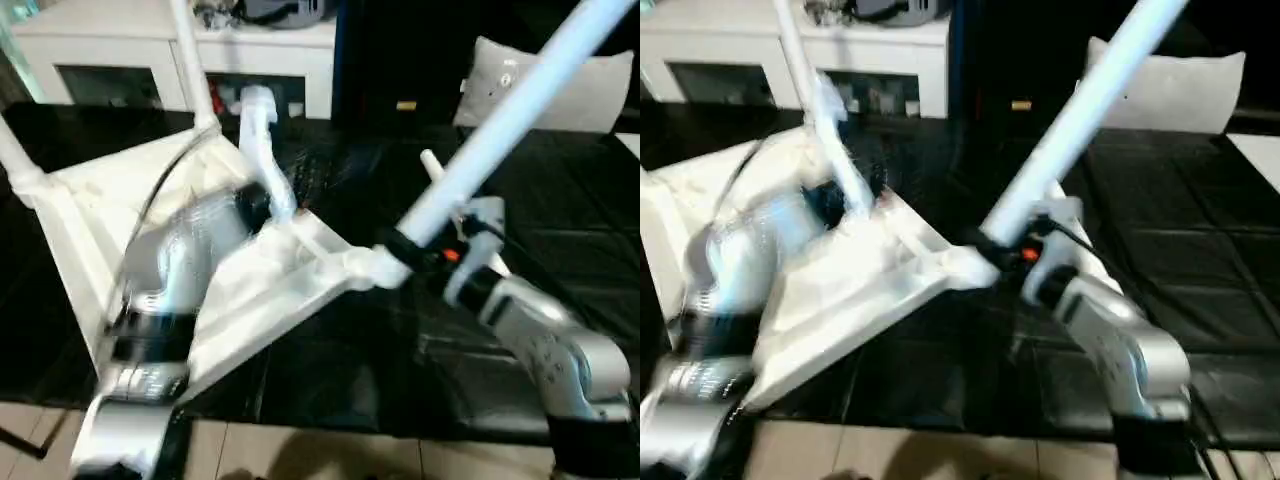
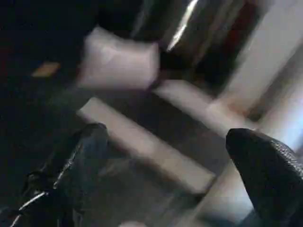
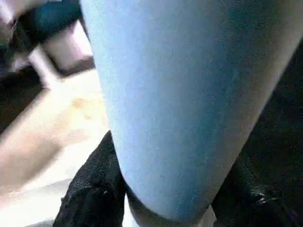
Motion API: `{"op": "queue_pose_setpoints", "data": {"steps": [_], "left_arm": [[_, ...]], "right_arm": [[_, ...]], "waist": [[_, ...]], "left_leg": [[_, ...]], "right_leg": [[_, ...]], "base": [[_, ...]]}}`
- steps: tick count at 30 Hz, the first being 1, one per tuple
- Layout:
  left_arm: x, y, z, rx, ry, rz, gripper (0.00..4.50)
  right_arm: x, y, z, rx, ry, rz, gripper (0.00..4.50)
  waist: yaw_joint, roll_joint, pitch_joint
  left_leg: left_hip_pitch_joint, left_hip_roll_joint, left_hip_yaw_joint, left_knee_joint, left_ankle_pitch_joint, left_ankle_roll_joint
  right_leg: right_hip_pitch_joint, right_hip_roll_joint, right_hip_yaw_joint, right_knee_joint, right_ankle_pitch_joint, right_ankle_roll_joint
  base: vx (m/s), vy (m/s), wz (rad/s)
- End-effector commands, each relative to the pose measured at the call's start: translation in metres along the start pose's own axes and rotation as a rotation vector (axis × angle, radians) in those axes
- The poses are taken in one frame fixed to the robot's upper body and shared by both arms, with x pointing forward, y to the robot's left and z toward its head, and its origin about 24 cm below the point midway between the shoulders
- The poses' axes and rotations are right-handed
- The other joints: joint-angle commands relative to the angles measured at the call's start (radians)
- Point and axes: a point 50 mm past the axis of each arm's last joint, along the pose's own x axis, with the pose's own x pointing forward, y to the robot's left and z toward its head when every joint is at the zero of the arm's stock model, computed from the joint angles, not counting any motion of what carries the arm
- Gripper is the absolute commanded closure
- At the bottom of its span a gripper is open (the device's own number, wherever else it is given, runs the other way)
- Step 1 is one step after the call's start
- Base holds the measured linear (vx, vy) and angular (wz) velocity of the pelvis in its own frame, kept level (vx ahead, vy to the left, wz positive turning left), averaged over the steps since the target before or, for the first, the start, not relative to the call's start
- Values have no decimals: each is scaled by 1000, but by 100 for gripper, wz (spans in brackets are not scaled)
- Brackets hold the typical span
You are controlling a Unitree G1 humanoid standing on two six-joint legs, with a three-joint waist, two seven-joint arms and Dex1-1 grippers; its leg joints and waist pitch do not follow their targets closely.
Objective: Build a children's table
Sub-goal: Pick table leg, then rotate table base
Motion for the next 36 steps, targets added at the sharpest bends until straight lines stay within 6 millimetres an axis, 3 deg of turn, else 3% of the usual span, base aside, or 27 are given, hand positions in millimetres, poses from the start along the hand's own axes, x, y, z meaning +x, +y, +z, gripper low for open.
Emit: {"op": "queue_pose_setpoints", "data": {"steps": [1, 4, 5, 6, 9, 12, 13, 19, 24, 36], "left_arm": [[0, -7, -8, 126, 82, 31, 0], [-4, -13, -20, 154, 137, 15, 0], [-6, -17, -30, 183, 183, 10, 16], [-7, -18, -33, 198, 197, 7, 26], [-13, -22, -56, 279, 285, -5, 47], [-17, -18, -71, 357, 354, 18, 77], [-21, -14, -80, 414, 399, 42, 80], [-26, -8, -90, 333, 428, 127, 137], [-27, -8, -96, 326, 451, 125, 182], [-36, -8, -107, 307, 570, 148, 274]], "right_arm": [[-3, 4, 1, -76, 4, -47, 259], [-5, 4, -1, -105, 3, -118, 259], [-6, 3, -3, -118, -3, -178, 259], [-6, 4, -3, -118, -9, -183, 259], [-10, 7, -8, -103, -14, -201, 259], [-12, 9, -11, -110, -9, -187, 259], [-13, 10, -12, -117, -10, -180, 259], [-13, 10, -17, -114, -4, -211, 259], [-12, 12, -19, -116, 5, -196, 259], [-14, 11, -22, -125, 29, -189, 259]], "waist": [[-4, 1, -73], [-6, 0, -70], [-6, -1, -68], [-10, -1, -66], [-19, -9, -59], [-28, -5, -58], [-31, -8, -57], [-48, -8, -56], [-49, -8, -58], [-49, -7, -55]], "left_leg": [[16, 0, 2, -68, -236, -11], [11, 4, 0, -73, -236, -16], [17, 5, 1, -72, -252, -17], [14, 1, 4, -72, -258, -16], [13, -3, 5, -73, -283, -10], [12, -2, 1, -75, -293, -6], [9, -4, 0, -76, -294, -4], [13, -3, -2, -75, -315, -2], [8, -3, 0, -75, -291, 6], [10, -1, 1, -78, -289, 6]], "right_leg": [[48, -48, 29, -103, -469, -38], [47, -49, 32, -94, -424, -63], [40, -49, 33, -96, -428, -65], [42, -47, 33, -97, -438, -64], [38, -46, 32, -108, -498, -25], [35, -45, 30, -112, -516, -1], [37, -45, 30, -114, -520, 4], [33, -47, 26, -117, -540, -13], [36, -48, 30, -113, -496, -25], [36, -47, 32, -111, -481, -34]], "base": [[0, 0, 0], [0, 0, 0], [0, 0, 0], [0, 0, 0], [0, 0, 0], [0, 0, 0], [0, 0, 0], [0, 0, 0], [0, 0, 0], [0, 0, 0]]}}
